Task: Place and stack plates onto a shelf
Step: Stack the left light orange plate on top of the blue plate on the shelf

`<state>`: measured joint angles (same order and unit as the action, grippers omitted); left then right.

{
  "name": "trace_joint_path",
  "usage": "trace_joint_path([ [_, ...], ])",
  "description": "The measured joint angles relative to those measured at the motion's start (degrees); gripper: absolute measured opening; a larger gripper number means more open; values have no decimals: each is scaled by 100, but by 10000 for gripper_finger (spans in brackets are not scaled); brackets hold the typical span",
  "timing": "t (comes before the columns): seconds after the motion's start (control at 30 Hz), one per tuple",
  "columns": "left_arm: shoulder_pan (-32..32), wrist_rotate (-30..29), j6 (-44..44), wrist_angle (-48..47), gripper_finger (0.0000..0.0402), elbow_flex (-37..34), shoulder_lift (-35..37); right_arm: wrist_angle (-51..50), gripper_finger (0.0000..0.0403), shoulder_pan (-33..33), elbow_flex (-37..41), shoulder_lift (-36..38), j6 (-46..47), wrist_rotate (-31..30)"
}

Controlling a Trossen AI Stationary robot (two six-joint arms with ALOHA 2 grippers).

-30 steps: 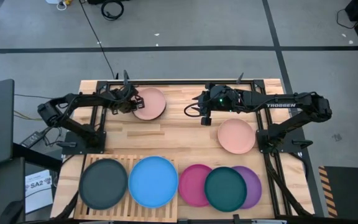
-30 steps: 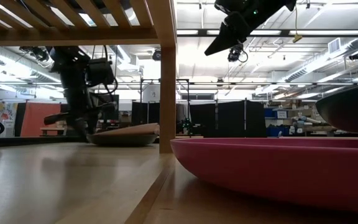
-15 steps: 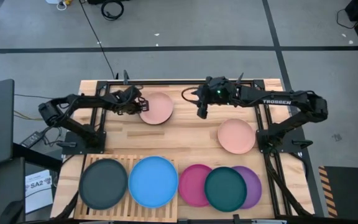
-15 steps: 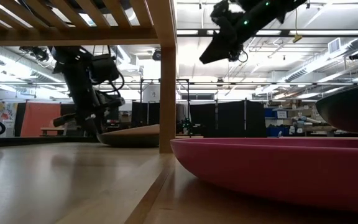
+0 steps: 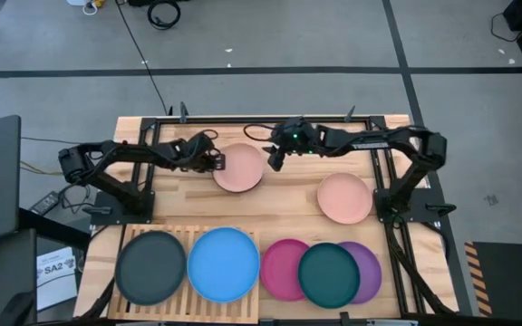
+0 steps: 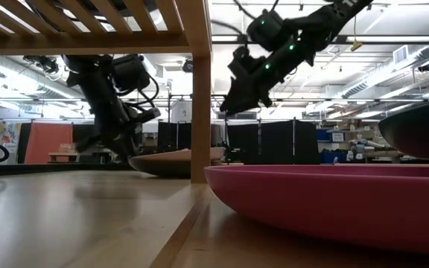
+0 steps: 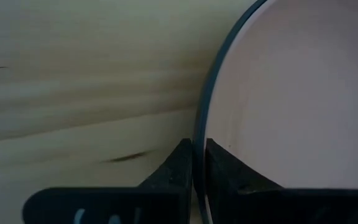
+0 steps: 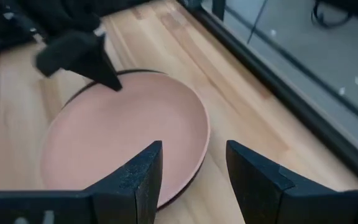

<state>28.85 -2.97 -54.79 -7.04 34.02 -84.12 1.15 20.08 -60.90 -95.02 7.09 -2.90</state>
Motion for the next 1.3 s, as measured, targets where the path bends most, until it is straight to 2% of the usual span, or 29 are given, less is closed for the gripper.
trace_joint_path([
  [0.13,-172,6,-133,107,28,-2,0,4,183,34,-2,-242,485,28],
  [0.37,-363,14,-155,180,27,-2,0,-12,183,74,-9,-383,901,763],
  [0.47,-441,14,-148,293,27,-4,0,-106,183,78,-7,-425,1106,856],
  [0.67,-589,17,-135,368,27,-7,0,-546,183,78,-7,-426,1141,873],
  [0.97,-766,28,-135,380,27,-6,0,-511,183,80,-7,-763,1144,913],
  [1.17,-764,24,-137,386,27,-4,0,-376,182,97,-4,-895,1148,1188],
  [1.3,-764,25,-137,384,27,-4,0,-358,167,96,-4,-903,1146,1177],
])
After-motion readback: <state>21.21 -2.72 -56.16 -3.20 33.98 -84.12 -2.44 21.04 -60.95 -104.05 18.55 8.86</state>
